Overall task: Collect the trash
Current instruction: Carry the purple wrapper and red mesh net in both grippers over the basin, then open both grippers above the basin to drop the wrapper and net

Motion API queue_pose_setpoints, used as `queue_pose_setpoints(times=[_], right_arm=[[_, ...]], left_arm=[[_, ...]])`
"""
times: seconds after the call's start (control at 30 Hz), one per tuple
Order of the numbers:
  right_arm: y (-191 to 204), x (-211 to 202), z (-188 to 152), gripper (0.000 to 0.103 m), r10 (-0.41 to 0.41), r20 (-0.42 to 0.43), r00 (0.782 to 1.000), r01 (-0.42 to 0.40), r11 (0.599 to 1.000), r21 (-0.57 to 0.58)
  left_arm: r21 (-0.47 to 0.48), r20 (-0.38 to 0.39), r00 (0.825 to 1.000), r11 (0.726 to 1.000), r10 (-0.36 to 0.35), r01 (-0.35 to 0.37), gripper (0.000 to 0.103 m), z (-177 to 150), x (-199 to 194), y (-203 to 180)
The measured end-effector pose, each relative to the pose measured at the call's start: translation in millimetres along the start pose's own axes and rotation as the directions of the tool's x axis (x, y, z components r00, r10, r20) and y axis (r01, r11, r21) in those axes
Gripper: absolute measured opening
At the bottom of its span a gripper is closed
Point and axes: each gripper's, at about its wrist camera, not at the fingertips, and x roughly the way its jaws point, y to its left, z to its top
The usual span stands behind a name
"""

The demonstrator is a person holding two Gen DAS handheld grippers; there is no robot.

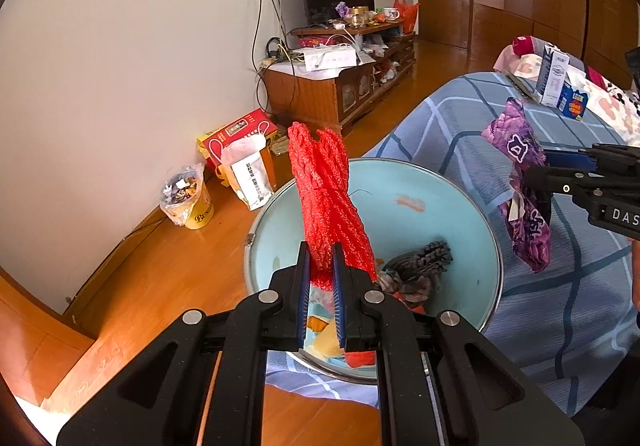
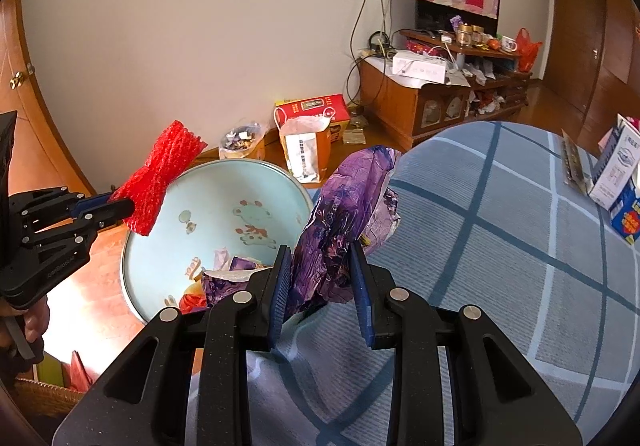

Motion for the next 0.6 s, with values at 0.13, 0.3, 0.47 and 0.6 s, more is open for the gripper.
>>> queue_pose_setpoints(times=[0.13, 0.3, 0.47, 0.6], right_arm=[[5, 5, 2, 0.03, 0.005, -0.006, 1.0, -0.005, 1.0, -0.016], [8, 8, 4, 0.03, 0.01, -0.01, 1.0, -0.01, 0.999, -0.03], [16, 11, 8, 0.032, 0.03, 0.0, 1.0, -0.03, 0.998, -0.05], [20, 9, 10, 0.052, 0.066, 0.032, 0.997, -0.065, 0.997, -0.042]], left_arm=[[-0.01, -0.001, 1.0, 1.0, 0.001, -0.001, 0.01, -2, 0, 5], [-0.018, 0.0, 1.0, 1.0, 0.0, 0.0, 0.01, -1, 0, 7], [-0.028, 0.009, 1.0, 1.0, -0.004, 0.004, 0.013, 0, -3, 9], [-0.041, 0.026, 1.0, 0.999, -0.013, 0.014, 0.018, 0, -7, 9]])
